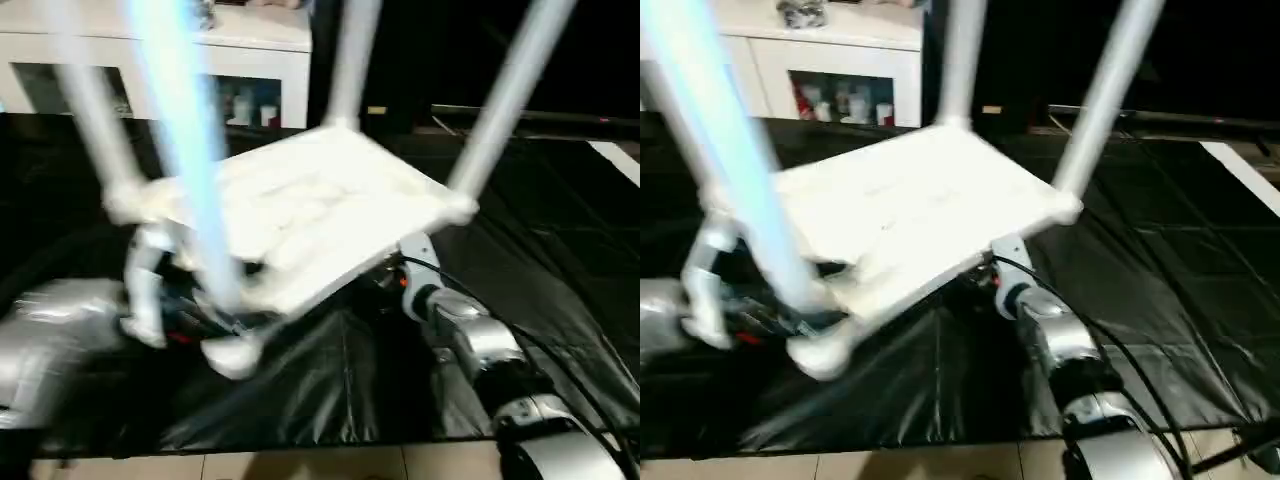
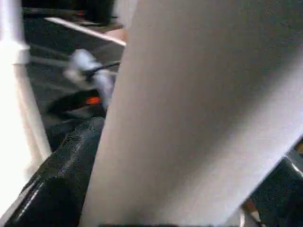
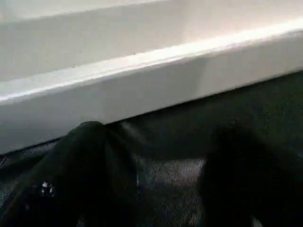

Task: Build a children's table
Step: Rotate table base

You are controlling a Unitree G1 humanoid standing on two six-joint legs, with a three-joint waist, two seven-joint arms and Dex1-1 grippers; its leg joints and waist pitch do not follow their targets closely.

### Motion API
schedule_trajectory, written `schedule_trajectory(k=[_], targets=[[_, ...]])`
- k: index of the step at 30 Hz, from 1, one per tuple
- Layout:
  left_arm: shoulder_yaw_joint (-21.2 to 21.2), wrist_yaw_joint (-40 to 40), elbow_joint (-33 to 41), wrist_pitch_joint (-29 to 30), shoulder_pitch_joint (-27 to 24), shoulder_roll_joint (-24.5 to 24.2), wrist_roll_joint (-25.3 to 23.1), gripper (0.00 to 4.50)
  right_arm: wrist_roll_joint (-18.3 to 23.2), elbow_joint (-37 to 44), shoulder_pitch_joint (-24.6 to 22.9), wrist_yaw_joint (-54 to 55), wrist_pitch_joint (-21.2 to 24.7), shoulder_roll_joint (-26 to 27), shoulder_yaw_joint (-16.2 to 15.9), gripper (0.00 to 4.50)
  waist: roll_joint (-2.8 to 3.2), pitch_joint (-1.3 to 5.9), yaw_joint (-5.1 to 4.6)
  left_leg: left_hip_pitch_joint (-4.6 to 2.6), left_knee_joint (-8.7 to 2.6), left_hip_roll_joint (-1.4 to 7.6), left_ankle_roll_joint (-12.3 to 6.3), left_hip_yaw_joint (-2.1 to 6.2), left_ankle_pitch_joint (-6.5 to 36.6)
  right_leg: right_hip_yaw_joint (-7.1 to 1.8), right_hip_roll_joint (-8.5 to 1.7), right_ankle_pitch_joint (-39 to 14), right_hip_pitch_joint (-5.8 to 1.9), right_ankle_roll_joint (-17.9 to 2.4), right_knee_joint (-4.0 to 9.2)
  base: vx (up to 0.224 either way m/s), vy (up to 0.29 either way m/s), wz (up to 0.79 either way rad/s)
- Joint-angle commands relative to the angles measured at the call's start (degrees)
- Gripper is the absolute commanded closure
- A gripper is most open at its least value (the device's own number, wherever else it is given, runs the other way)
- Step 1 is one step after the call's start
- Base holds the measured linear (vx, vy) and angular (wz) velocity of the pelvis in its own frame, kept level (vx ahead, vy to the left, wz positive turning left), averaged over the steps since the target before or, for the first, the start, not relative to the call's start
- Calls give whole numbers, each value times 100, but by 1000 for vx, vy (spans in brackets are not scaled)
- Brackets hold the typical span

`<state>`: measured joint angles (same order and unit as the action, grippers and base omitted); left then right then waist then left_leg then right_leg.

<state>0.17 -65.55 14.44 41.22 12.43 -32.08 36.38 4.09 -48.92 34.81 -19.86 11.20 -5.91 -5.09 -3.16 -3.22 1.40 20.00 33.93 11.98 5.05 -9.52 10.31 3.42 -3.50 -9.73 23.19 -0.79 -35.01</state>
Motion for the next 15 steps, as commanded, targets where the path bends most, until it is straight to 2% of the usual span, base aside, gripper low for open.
schedule_trajectory(k=[1,2,3,4,5,7,9,11,12,13,15], targets=[[-363,154,150,78,189,166,72,3,-88,-219,265,37,-171,213,-183,0,101,279,-2,-29,-450,53,363,48,2381,-212,-355,-3076,-160,-592,542,0,0,0],[-398,252,97,44,247,256,16,3,-121,-277,305,60,-210,237,-196,0,106,284,0,-28,-450,54,361,50,2361,-212,-358,-3080,-162,-576,542,0,0,0],[-428,396,14,-6,325,390,-63,3,-153,-335,343,80,-237,264,-214,0,85,286,-18,-5,-447,51,345,49,2298,-212,-352,-3053,-168,-552,535,0,0,0],[-460,487,-35,-30,388,498,-93,3,-186,-442,397,96,-277,285,-228,0,93,285,-18,-14,-443,57,348,43,2293,-211,-356,-3055,-155,-555,542,0,0,0],[-481,542,-62,-40,426,564,-105,3,-210,-525,437,107,-309,300,-235,0,69,292,-26,-29,-430,49,330,33,2265,-212,-346,-3026,-148,-550,549,0,0,0],[-652,691,-188,-143,569,787,-242,3,-182,-594,479,-106,-372,379,-264,0,100,296,-40,-7,-432,54,302,32,2209,-218,-336,-2830,-155,-596,529,0,0,0],[-810,800,-329,-239,715,1018,-356,3,-54,-542,475,-360,-401,511,-237,0,92,306,-56,-4,-430,56,265,26,2187,-219,-327,-2702,-166,-632,522,0,0,0],[-898,913,-502,-338,863,1244,-495,3,-50,-555,489,-503,-494,628,-235,0,123,320,-67,30,-434,58,253,27,2038,-229,-331,-2442,-202,-709,486,0,0,0],[-954,1060,-712,-461,1033,1466,-608,3,32,-617,514,-626,-497,745,-168,0,100,328,-83,53,-435,58,233,27,1969,-222,-330,-2379,-225,-729,483,0,0,0],[-1003,1139,-836,-559,1138,1583,-669,3,91,-684,543,-696,-512,816,-110,0,111,332,-69,34,-424,59,217,23,1925,-225,-338,-2327,-215,-759,486,0,0,0],[-1054,1151,-921,-613,1224,1637,-698,3,80,-729,556,-784,-555,849,-130,0,108,344,-89,79,-438,62,204,39,1831,-220,-348,-2202,-262,-814,458,0,0,0]])
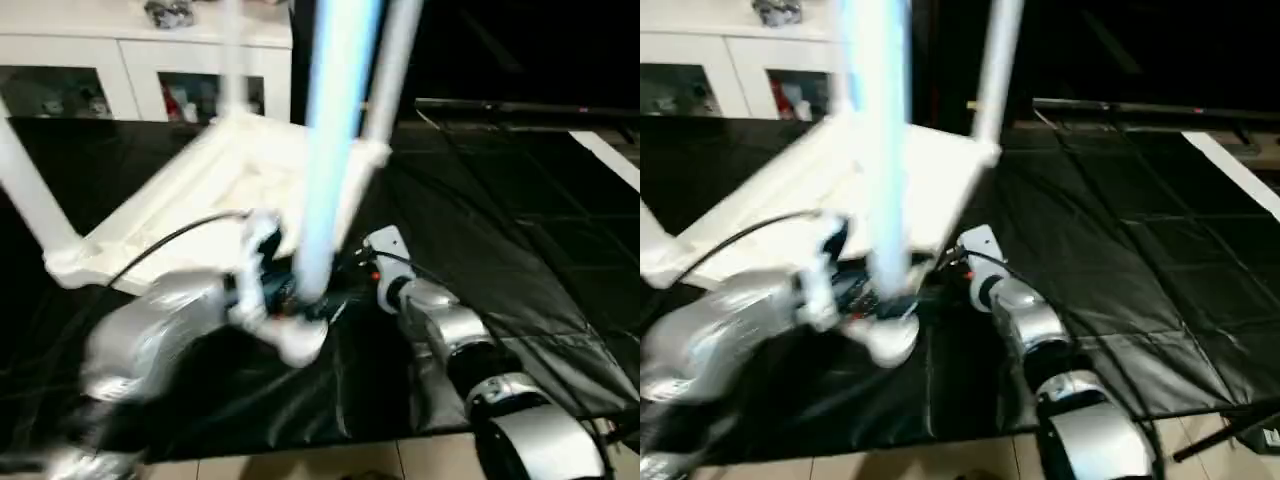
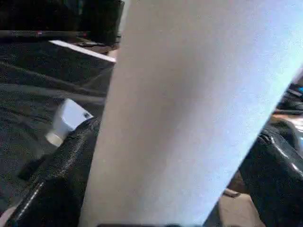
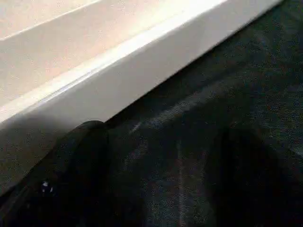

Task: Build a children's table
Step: Rotate table base

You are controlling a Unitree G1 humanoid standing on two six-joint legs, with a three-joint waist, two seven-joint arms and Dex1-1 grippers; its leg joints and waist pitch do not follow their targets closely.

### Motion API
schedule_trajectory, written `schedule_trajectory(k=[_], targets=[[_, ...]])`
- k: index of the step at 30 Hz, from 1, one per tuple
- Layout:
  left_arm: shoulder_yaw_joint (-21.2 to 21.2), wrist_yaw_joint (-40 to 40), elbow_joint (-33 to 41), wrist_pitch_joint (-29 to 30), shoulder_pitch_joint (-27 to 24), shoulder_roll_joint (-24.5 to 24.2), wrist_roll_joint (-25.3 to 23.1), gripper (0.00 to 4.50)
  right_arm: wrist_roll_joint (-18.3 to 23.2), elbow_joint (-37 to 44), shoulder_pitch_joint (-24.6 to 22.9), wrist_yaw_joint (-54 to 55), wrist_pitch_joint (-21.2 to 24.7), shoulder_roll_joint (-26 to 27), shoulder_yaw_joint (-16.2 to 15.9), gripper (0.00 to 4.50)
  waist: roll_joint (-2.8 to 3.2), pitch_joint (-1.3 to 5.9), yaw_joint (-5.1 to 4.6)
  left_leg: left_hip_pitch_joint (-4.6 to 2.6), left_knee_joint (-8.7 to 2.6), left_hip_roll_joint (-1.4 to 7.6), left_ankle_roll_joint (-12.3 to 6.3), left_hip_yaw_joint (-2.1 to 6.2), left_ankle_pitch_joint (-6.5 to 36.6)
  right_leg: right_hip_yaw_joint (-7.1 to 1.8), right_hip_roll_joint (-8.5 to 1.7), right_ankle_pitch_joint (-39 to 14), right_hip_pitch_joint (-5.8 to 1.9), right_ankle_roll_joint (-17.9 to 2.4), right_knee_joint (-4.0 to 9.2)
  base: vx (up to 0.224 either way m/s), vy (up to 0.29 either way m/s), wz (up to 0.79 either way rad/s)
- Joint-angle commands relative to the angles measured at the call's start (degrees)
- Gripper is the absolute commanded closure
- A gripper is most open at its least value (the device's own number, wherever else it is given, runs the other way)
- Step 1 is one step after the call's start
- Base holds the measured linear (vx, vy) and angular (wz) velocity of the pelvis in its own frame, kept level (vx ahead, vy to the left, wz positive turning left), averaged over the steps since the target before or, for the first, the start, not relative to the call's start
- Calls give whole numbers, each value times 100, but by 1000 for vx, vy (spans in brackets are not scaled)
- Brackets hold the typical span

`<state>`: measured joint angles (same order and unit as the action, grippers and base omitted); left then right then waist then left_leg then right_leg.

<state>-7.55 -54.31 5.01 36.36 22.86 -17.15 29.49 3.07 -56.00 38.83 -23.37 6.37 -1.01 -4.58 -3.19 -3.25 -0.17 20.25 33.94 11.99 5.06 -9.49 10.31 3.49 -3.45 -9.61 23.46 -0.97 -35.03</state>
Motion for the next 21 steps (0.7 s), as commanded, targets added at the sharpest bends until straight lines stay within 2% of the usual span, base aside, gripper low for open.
schedule_trajectory(k=[1,2,4,5,6,8,10,12,13,15,21], targets=[[-281,80,-72,-169,271,239,-8,3,201,-49,165,-473,-133,388,-161,0,116,350,60,73,-440,61,199,39,1794,-226,-359,-2169,-306,-811,451,0,0,0],[-274,145,-153,-206,356,336,-7,3,259,-68,179,-487,-127,422,-103,0,129,358,61,55,-428,66,184,31,1726,-230,-361,-2019,-297,-868,447,0,0,0],[-287,244,-298,-290,509,508,-32,3,317,-114,225,-466,-195,475,-20,0,111,380,66,28,-400,67,125,-2,1558,-244,-352,-1650,-295,-1035,424,0,0,0],[-301,278,-350,-336,560,563,-62,3,347,-119,243,-412,-132,491,22,0,114,384,75,43,-402,67,112,0,1480,-242,-356,-1536,-313,-1075,410,0,0,0],[-303,300,-403,-379,599,620,-93,3,344,-123,258,-367,-96,494,45,0,147,387,70,52,-407,70,78,-1,1376,-231,-346,-1376,-320,-1115,409,0,0,0],[-302,299,-453,-414,632,675,-128,3,346,-124,268,-310,-57,500,90,0,148,419,82,62,-379,67,37,-9,1150,-236,-351,-997,-344,-1228,357,0,0,0],[-305,258,-518,-470,661,715,-190,3,248,-147,274,-204,-173,483,132,0,163,407,86,54,-379,82,-28,-20,1057,-229,-349,-772,-331,-1341,347,0,0,0],[-301,293,-621,-555,708,759,-243,3,120,-196,279,-198,-198,417,74,0,156,405,99,40,-375,83,-28,-33,1088,-229,-346,-794,-330,-1381,353,0,0,0],[-276,355,-724,-629,764,822,-271,3,66,-167,186,-423,-586,340,4,0,155,397,113,39,-378,88,-13,-38,1171,-229,-354,-892,-327,-1377,368,0,0,0],[-266,387,-777,-677,797,856,-297,3,72,-147,130,-596,-804,303,-4,0,155,395,130,17,-372,87,-3,-47,1253,-235,-361,-968,-318,-1371,378,0,0,0],[-346,340,-845,-924,862,761,-523,3,40,-28,-47,-568,-827,-51,118,0,130,380,154,7,-384,95,-16,-35,1383,-231,-352,-1265,-319,-1269,397,0,0,0]])
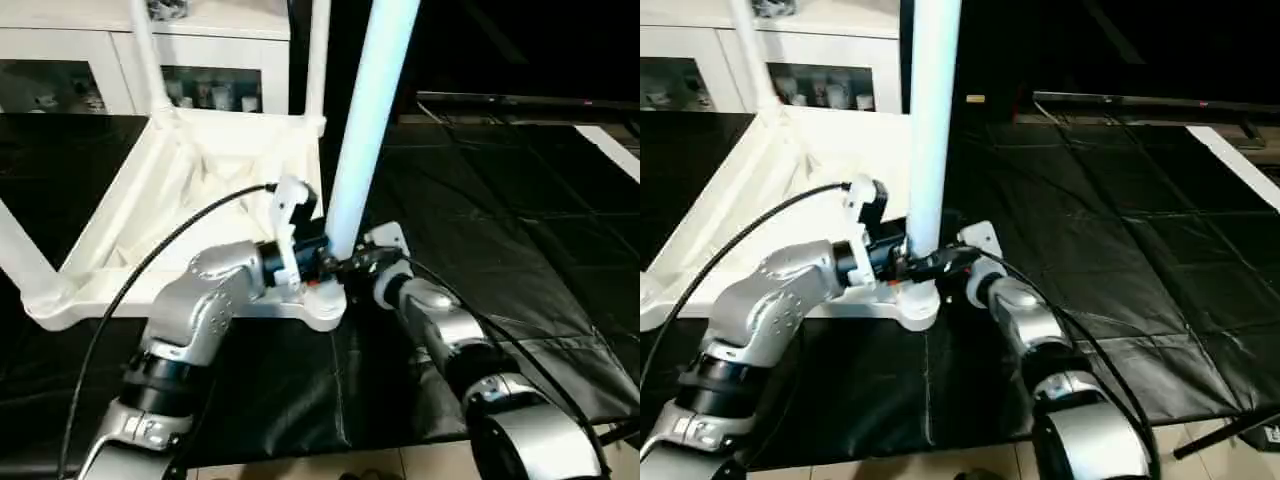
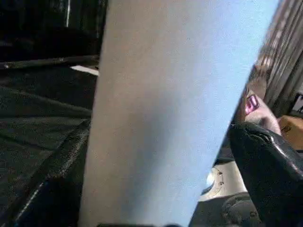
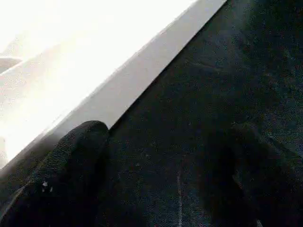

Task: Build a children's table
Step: Rotate table base, then rotate leg to tighten

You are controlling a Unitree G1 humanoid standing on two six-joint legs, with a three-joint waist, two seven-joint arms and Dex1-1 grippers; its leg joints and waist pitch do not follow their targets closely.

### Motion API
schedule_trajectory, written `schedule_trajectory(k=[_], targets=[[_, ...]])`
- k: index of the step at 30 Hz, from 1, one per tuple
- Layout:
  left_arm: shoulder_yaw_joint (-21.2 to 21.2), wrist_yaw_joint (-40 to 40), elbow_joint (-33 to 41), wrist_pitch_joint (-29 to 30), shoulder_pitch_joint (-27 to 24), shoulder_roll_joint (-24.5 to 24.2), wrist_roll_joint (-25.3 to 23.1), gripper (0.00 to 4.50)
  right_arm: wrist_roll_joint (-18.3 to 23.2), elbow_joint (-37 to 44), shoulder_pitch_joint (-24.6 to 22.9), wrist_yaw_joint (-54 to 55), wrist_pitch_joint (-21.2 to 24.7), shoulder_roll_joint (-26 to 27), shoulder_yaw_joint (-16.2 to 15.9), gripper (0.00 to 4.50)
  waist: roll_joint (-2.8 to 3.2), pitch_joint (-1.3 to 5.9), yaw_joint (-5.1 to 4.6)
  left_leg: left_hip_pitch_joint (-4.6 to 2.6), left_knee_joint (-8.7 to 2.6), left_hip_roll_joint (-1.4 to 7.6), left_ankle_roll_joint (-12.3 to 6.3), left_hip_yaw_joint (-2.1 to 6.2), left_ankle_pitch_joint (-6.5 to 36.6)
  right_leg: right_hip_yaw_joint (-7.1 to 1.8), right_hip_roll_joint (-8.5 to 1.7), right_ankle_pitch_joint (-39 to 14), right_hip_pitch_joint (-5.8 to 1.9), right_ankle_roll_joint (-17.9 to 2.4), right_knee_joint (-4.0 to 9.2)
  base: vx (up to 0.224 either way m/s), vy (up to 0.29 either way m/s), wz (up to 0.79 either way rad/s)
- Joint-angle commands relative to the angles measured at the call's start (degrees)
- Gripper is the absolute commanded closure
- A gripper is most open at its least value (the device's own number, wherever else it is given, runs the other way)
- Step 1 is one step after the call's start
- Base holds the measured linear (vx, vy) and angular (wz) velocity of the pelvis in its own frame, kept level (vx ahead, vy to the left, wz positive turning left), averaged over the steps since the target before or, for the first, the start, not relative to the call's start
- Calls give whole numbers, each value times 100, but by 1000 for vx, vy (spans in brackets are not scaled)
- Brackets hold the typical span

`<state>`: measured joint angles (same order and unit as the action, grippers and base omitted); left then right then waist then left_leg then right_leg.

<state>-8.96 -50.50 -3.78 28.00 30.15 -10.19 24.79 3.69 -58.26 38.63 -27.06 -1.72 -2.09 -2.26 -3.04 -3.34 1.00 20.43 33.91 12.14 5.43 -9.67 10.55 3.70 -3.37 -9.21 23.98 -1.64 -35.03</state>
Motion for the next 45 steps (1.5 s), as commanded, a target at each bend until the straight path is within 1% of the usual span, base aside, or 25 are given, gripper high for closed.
schedule_trajectory(k=[1,6,8,11,14,15,16,18,19,21,22,23,25,26,27,29,30,31,33,34,35,36,38,42,45], targets=[[-317,-287,82,-161,94,-234,-219,3,-34,323,-134,-206,1,-179,-48,0,118,392,73,-10,-383,79,-68,-14,1303,-252,-361,-1281,-376,-1170,400,0,0,0],[-395,-1026,136,-161,-16,-954,-307,3,33,626,-315,-349,171,-665,170,0,127,402,134,-27,-377,69,-75,-31,1108,-264,-343,-1066,-375,-1184,349,0,0,0],[-540,-1443,-41,-306,-38,-1402,-523,3,133,885,-428,-630,248,-945,248,0,154,395,158,-39,-377,69,-58,-35,1119,-264,-339,-1062,-367,-1185,359,0,0,0],[-675,-1666,-270,-495,-10,-1700,-770,3,176,1132,-536,-885,280,-1155,247,0,151,377,168,-38,-393,60,-45,-29,1235,-261,-338,-1296,-368,-1097,385,0,0,0],[-937,-1934,-872,-975,162,-2069,-1254,3,301,1661,-772,-1442,377,-1552,240,0,146,368,182,-41,-399,46,-51,-24,1352,-260,-332,-1591,-369,-978,441,0,0,0],[-1004,-1929,-1044,-1145,216,-2104,-1389,31,338,1824,-846,-1615,433,-1653,218,0,158,369,195,-54,-394,46,-69,-23,1391,-266,-334,-1650,-363,-923,456,0,0,0],[-1064,-1862,-1274,-1275,304,-2101,-1527,39,396,2035,-940,-1834,496,-1772,193,0,166,385,196,-52,-390,54,-50,-16,1349,-266,-344,-1587,-374,-943,422,0,0,0],[-1183,-1794,-1674,-1564,467,-2081,-1718,51,531,2501,-1136,-2235,665,-1993,129,0,152,379,236,-43,-379,35,-119,-28,1285,-264,-321,-1510,-384,-932,452,0,0,0],[-1183,-1794,-1674,-1564,467,-2081,-1718,65,531,2501,-1136,-2235,665,-1993,129,0,153,389,258,-48,-384,58,-106,-18,1271,-264,-354,-1485,-378,-982,425,0,0,0],[-1414,-1926,-2124,-1881,658,-2125,-2028,84,740,3261,-1455,-2814,951,-2338,25,0,183,390,279,-47,-380,58,-95,-10,1293,-258,-356,-1538,-387,-985,429,0,0,0],[-1515,-2008,-2330,-2033,736,-2145,-2179,88,810,3587,-1600,-3044,1016,-2497,-31,0,149,389,300,-42,-378,51,-167,-7,1259,-257,-338,-1519,-410,-890,443,0,0,0],[-1529,-2007,-2383,-2069,759,-2140,-2208,88,851,3678,-1639,-3122,1069,-2542,-46,0,146,382,296,-38,-391,51,-207,-10,1261,-260,-336,-1533,-402,-880,461,0,0,0],[-1565,-1995,-2714,-2269,899,-2073,-2325,128,1076,4179,-1846,-3530,1363,-2773,-119,0,164,392,314,-35,-378,59,-216,-5,1283,-252,-363,-1658,-399,-883,461,0,0,0],[-1561,-2001,-2819,-2331,943,-2042,-2341,132,1121,4305,-1896,-3615,1420,-2825,-135,0,151,385,307,-24,-379,48,-238,-11,1283,-247,-347,-1707,-405,-868,487,0,0,0],[-1552,-2052,-2973,-2404,1008,-1991,-2352,132,1211,4527,-1983,-3762,1557,-2922,-172,0,168,393,320,-22,-378,59,-213,0,1284,-245,-371,-1721,-402,-900,466,0,0,0],[-1560,-2145,-3182,-2505,1101,-1936,-2369,155,1348,4874,-2102,-3971,1832,-3075,-246,0,154,387,350,-45,-370,53,-240,-8,1307,-238,-354,-1799,-396,-860,502,0,0,0],[-1570,-2160,-3253,-2549,1133,-1922,-2387,174,1380,4966,-2133,-4036,1916,-3122,-273,0,157,379,344,-22,-384,55,-229,3,1347,-228,-359,-1893,-401,-861,507,0,0,0],[-1591,-2150,-3447,-2667,1211,-1876,-2442,176,1413,5086,-2173,-4106,2005,-3161,-298,0,142,382,344,-24,-376,56,-209,4,1363,-234,-372,-1938,-391,-859,507,0,0,0],[-1605,-2164,-3626,-2781,1281,-1835,-2479,179,1459,5216,-2216,-4121,2106,-3194,-311,0,153,378,355,-40,-374,60,-179,4,1411,-236,-385,-2045,-377,-859,514,0,0,0],[-1617,-2177,-3824,-2916,1360,-1796,-2522,201,1509,5350,-2252,-4131,2204,-3224,-333,0,151,384,384,-58,-368,50,-194,-5,1400,-236,-368,-2106,-371,-785,544,0,0,0],[-1618,-2177,-3868,-2942,1378,-1787,-2531,201,1524,5379,-2259,-4133,2231,-3229,-339,0,155,383,390,-50,-376,58,-186,7,1388,-239,-376,-2072,-376,-793,528,0,0,0],[-1610,-2187,-3971,-2997,1417,-1766,-2556,218,1549,5441,-2274,-4140,2295,-3245,-344,0,155,387,407,-49,-382,65,-165,10,1373,-234,-380,-2045,-379,-787,519,0,0,0],[-1602,-2193,-4167,-3096,1490,-1738,-2615,219,1602,5553,-2305,-4191,2402,-3279,-362,0,153,390,433,-48,-381,66,-160,8,1336,-239,-382,-1955,-380,-810,515,0,0,0],[-1566,-2283,-4555,-3261,1622,-1682,-2687,259,1691,5772,-2373,-4243,2659,-3354,-378,0,150,393,467,-51,-381,71,-141,8,1303,-237,-384,-1759,-384,-874,494,0,0,0],[-1537,-2280,-4740,-3363,1677,-1653,-2699,261,1686,5830,-2401,-4251,2695,-3371,-398,0,149,395,486,-51,-378,77,-109,9,1305,-244,-403,-1734,-389,-911,484,0,0,0]])
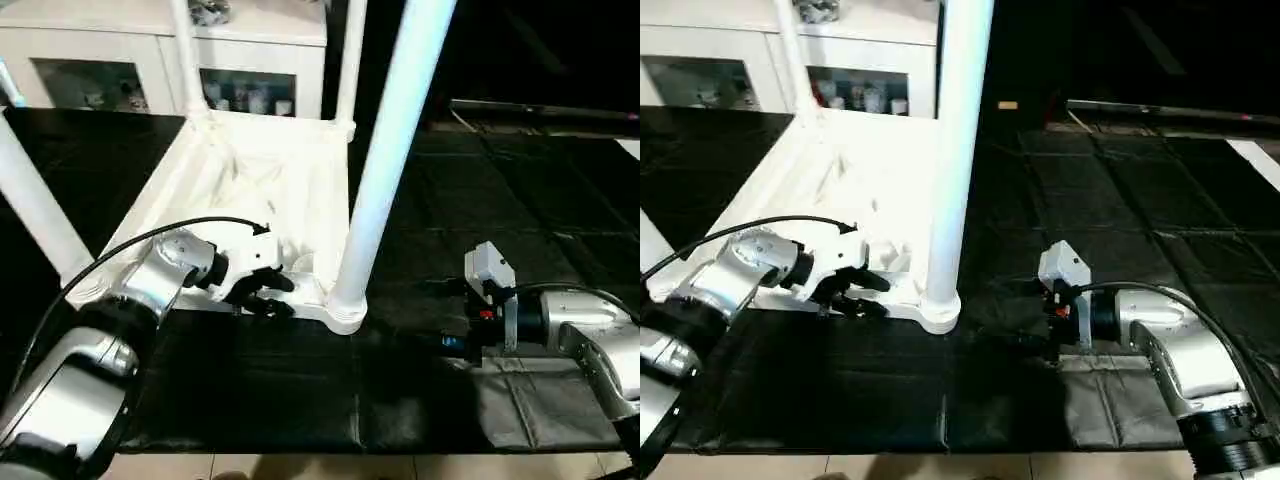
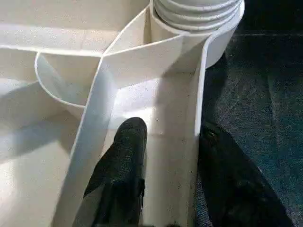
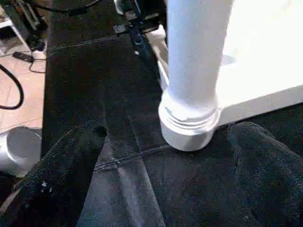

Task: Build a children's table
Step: Rotate leg to tighten

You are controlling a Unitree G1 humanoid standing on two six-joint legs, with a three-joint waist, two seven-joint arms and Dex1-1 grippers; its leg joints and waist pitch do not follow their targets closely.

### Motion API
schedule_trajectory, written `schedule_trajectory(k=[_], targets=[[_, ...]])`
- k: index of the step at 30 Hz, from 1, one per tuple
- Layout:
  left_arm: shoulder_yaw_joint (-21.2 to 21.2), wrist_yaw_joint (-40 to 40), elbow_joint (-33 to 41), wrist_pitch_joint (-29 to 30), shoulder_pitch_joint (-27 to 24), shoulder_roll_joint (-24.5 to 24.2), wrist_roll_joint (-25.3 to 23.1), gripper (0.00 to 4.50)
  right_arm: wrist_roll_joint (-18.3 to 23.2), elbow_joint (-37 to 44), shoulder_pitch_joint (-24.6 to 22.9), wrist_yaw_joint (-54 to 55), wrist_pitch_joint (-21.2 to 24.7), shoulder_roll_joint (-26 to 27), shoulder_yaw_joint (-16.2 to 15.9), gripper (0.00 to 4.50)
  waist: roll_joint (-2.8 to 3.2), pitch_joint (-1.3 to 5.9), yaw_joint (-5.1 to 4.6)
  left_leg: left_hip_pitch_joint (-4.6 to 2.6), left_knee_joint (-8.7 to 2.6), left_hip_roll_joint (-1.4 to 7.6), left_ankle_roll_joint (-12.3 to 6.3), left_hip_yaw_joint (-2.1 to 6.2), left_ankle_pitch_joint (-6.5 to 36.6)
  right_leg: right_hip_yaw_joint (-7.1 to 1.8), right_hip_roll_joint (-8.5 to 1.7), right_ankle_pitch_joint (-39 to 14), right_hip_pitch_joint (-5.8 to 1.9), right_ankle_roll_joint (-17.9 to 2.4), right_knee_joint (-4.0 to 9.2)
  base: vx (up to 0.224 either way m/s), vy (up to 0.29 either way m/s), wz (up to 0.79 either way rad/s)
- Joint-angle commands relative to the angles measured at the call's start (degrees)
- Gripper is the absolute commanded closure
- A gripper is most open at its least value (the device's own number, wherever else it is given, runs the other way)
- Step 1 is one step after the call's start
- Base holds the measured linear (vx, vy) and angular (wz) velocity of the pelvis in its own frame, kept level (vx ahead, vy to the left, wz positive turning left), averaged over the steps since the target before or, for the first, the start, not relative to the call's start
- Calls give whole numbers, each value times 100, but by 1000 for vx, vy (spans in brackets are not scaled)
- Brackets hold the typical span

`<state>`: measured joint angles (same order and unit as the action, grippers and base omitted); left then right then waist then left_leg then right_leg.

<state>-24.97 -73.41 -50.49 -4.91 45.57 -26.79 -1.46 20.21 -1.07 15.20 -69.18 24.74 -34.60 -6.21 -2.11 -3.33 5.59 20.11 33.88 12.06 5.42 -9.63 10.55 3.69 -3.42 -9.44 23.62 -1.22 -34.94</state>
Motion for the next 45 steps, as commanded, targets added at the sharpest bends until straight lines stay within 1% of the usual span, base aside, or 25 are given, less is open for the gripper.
schedule_trajectory(k=[1,2,4,6,8,10,13,14,18,19,21,23,24,28,30,31,35,36,37,39,40,41,42,43,45], targets=[[85,-1,-168,-127,163,25,-72,271,42,149,-72,-29,73,-127,-17,0,51,391,36,-18,-376,86,-108,3,1305,-242,-398,-1708,-350,-956,479,0,0,0],[109,-22,-219,-142,177,38,-55,297,54,170,-76,-27,94,-131,-25,0,56,389,43,-18,-375,83,-106,3,1310,-242,-398,-1731,-352,-945,482,0,0,0],[155,-56,-277,-142,196,58,-13,299,63,190,-81,-24,115,-134,-34,0,50,383,61,-21,-383,85,-94,6,1308,-243,-405,-1811,-358,-916,489,0,0,0],[206,-92,-323,-150,213,84,33,324,66,202,-89,-31,133,-135,-36,0,49,380,65,-25,-380,84,-91,3,1334,-241,-406,-1872,-349,-903,496,0,0,0],[272,-172,-373,-125,233,120,102,324,68,215,-98,-38,152,-139,-44,0,47,378,72,-26,-376,79,-85,2,1356,-240,-417,-2035,-349,-848,520,0,0,0],[313,-248,-471,-129,257,157,141,353,94,240,-110,-51,171,-154,-50,0,52,374,97,-41,-378,78,-96,0,1384,-236,-412,-2142,-336,-806,541,0,0,0],[355,-301,-631,-187,282,215,149,366,109,262,-117,-72,191,-168,-57,0,50,374,110,-44,-384,84,-83,6,1415,-232,-414,-2120,-336,-811,532,0,0,0],[353,-300,-667,-216,288,224,133,387,110,266,-116,-74,197,-169,-57,0,49,374,111,-42,-383,82,-88,7,1415,-232,-414,-2122,-336,-814,535,0,0,0],[429,-351,-893,-304,327,323,93,403,136,289,-128,-76,211,-172,-70,0,50,370,119,-41,-388,84,-95,13,1427,-227,-424,-2235,-339,-767,554,0,0,0],[437,-351,-915,-314,330,338,85,435,137,290,-133,-78,206,-171,-73,0,43,376,116,-28,-390,85,-91,19,1394,-227,-424,-2187,-354,-769,535,0,0,0],[428,-372,-969,-343,342,362,65,436,133,293,-142,-76,192,-165,-77,0,66,378,122,-34,-390,88,-87,22,1397,-227,-430,-2155,-349,-787,533,0,0,0],[421,-392,-1006,-371,352,373,44,444,136,296,-143,-75,191,-163,-79,0,51,384,117,-21,-396,95,-87,26,1356,-227,-429,-2039,-367,-814,522,0,0,0],[414,-424,-1032,-390,361,385,28,444,138,296,-142,-74,187,-161,-81,0,48,381,101,10,-401,88,-86,31,1327,-219,-422,-1974,-385,-826,510,0,0,0],[411,-693,-1009,-279,402,424,74,444,137,284,-124,-72,171,-158,-84,0,42,389,85,-12,-381,81,-119,13,1265,-232,-421,-1861,-373,-891,507,0,0,0],[399,-854,-972,-160,398,424,92,444,135,264,-104,-52,172,-143,-84,0,51,388,86,-15,-382,92,-125,8,1223,-235,-419,-1736,-376,-972,492,0,0,0],[384,-1029,-865,72,349,422,131,444,140,209,-62,31,193,-72,-68,0,58,393,89,-24,-386,104,-113,9,1201,-239,-424,-1635,-375,-1026,473,0,0,0],[442,-1062,-735,162,231,467,210,444,104,52,21,279,126,135,-7,0,80,391,87,-27,-390,107,-93,8,1252,-240,-432,-1526,-368,-1130,466,0,0,0],[458,-1058,-703,144,186,485,215,444,113,5,47,345,131,205,9,0,74,395,94,-36,-387,103,-74,7,1285,-238,-437,-1580,-371,-1122,473,0,0,0],[407,-1009,-555,-25,28,492,160,444,103,-40,83,401,111,333,-48,0,99,391,96,-34,-393,102,-60,13,1309,-236,-434,-1631,-371,-1105,475,0,0,0],[336,-939,-325,-229,-174,496,108,444,16,-133,154,518,4,508,-140,0,72,387,98,-38,-398,108,-58,9,1319,-240,-429,-1636,-368,-1077,480,0,0,0],[336,-939,-325,-229,-174,496,108,444,16,-133,154,518,4,508,-140,0,89,387,93,-27,-409,120,-47,18,1321,-244,-453,-1650,-363,-1091,470,0,0,0],[336,-939,-325,-229,-174,496,108,444,16,-133,154,518,4,508,-140,0,87,386,91,-28,-405,104,-52,10,1323,-237,-435,-1702,-363,-1061,481,0,0,0],[319,-931,-211,-277,-265,503,111,444,-29,-219,206,578,-63,602,-175,0,96,392,99,-43,-401,115,-41,13,1334,-244,-449,-1749,-356,-1049,474,0,0,0],[310,-965,-68,-283,-354,499,123,444,-38,-306,256,550,-116,663,-215,0,78,387,96,-33,-402,108,-54,5,1336,-243,-444,-1823,-358,-1002,486,0,0,0],[287,-1008,135,-292,-470,477,124,444,-2,-408,315,411,-142,711,-278,0,76,386,88,-19,-411,116,-63,20,1319,-237,-449,-1924,-360,-970,468,0,0,0]])
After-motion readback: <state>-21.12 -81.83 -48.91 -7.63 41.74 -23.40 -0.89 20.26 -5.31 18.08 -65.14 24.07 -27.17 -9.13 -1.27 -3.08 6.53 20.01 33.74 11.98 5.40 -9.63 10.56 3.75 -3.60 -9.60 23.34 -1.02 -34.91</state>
